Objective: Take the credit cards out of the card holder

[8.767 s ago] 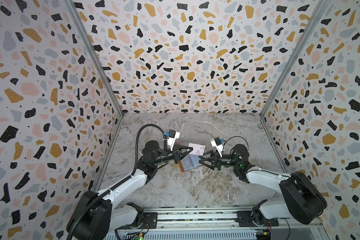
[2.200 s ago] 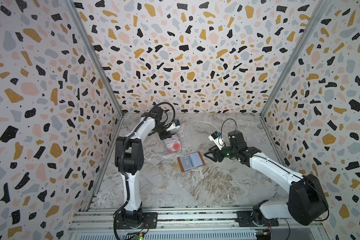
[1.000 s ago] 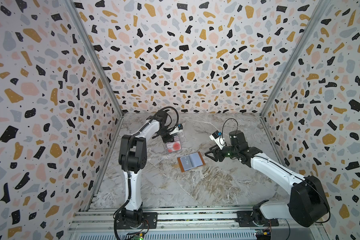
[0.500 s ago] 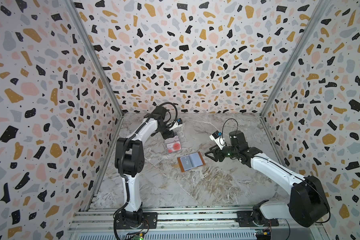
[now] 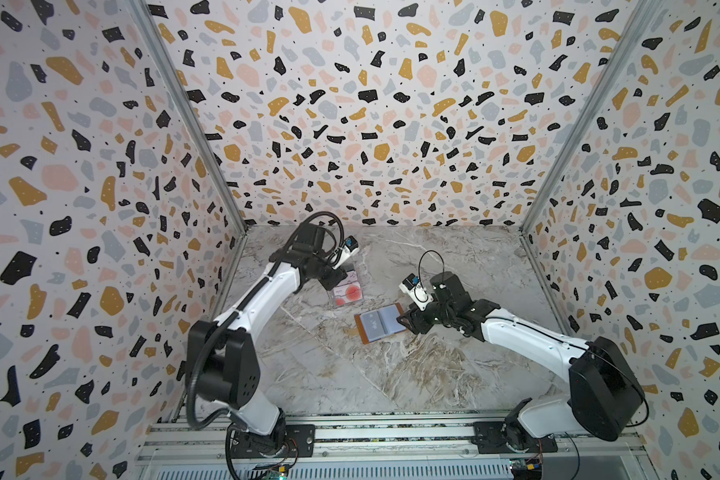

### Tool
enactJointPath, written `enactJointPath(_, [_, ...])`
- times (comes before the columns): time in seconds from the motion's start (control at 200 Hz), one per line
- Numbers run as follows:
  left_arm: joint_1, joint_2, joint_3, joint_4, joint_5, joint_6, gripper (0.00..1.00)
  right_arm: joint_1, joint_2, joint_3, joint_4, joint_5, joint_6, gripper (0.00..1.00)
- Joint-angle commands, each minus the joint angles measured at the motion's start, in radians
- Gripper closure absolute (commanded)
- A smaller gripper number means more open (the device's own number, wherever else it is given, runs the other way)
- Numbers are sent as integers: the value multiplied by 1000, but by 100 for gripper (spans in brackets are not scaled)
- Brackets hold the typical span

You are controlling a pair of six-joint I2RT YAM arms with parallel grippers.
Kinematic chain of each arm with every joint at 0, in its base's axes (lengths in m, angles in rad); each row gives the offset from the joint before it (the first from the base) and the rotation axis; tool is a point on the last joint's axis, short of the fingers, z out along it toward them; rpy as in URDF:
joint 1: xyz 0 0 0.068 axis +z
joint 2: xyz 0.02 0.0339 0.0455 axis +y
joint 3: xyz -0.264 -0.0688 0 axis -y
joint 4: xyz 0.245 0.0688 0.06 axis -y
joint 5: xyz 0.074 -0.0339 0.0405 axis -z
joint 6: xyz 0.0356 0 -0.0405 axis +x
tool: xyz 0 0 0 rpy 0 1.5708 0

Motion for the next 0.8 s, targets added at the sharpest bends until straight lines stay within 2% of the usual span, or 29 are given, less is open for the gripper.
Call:
enactJointPath(0.0, [-51,-139,-267,312,31,-299,68,21,35,42,49,72,64,35])
enactJointPath(0.06, [-86,-197,-416,474,47,-426,72,28,60,51,66,79,84,35])
enactJointPath(0.125, [-148,-228,-523,562,-2,-480,74,36,82,65,77,96,98,35])
enactJointPath(0.22, [-201,-223,-609,652,-91,-548,77,46,120,88,83,128,111,35])
enactJointPath(0.385, [-203,-150,-693,844,-147,-656,84,68,178,123,100,138,127,34])
enactJointPath(0.511, [-204,-101,-697,861,-141,-672,90,112,214,152,89,180,124,30])
enactJointPath(0.626, [-203,-85,-727,871,-174,-691,91,147,259,177,75,211,122,29])
enactJointPath(0.796, [-203,-87,-780,899,-141,-715,92,186,329,219,58,236,114,29])
